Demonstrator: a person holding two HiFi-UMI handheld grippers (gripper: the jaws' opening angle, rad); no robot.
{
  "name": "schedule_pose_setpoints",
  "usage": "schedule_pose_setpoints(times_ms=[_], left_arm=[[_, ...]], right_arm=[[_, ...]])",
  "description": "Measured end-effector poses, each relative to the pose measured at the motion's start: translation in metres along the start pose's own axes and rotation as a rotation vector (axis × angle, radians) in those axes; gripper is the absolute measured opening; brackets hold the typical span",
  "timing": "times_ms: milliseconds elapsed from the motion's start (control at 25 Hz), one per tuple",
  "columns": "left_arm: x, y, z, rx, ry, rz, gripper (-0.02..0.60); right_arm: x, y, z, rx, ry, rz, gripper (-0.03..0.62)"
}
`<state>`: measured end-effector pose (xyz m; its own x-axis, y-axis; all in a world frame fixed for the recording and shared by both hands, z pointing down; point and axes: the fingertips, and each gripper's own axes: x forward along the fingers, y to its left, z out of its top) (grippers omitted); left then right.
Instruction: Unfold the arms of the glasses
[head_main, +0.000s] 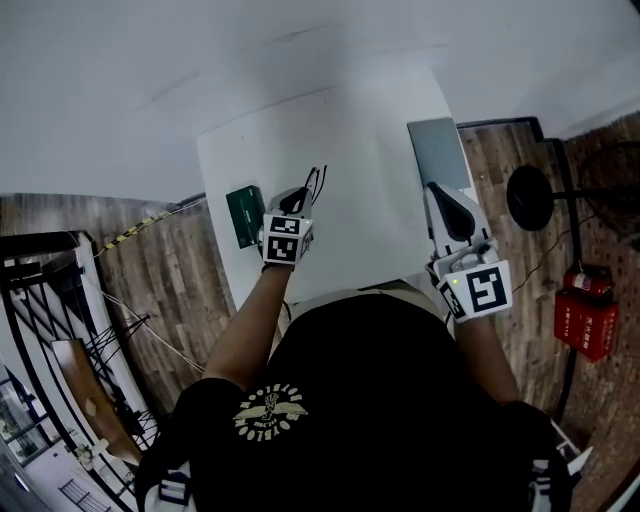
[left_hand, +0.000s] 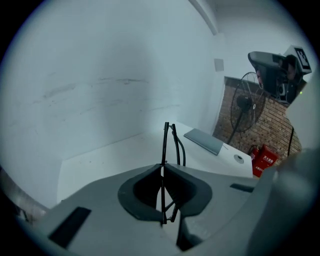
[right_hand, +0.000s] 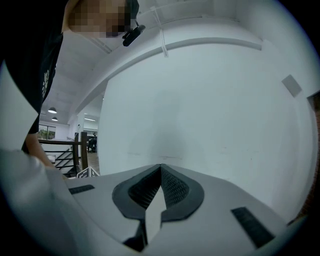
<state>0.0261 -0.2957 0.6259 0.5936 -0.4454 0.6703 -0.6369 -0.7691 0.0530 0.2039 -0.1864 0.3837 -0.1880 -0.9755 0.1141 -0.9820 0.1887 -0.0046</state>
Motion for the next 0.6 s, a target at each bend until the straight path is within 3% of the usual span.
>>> schedule_pose_setpoints(times_ms=[280, 600], left_arm=[[-0.049, -0.008, 0.041, -0.104, -0.197, -0.052, 0.023], [-0.108, 0.001, 0.077, -0.198, -0.326, -0.034, 0.023]], right_arm=[[0.005, 0.025, 0.012, -0.028, -0.018, 0.074, 0.002], [0.015, 0.051, 0.029, -0.032, -0.049, 0.152, 0.002]])
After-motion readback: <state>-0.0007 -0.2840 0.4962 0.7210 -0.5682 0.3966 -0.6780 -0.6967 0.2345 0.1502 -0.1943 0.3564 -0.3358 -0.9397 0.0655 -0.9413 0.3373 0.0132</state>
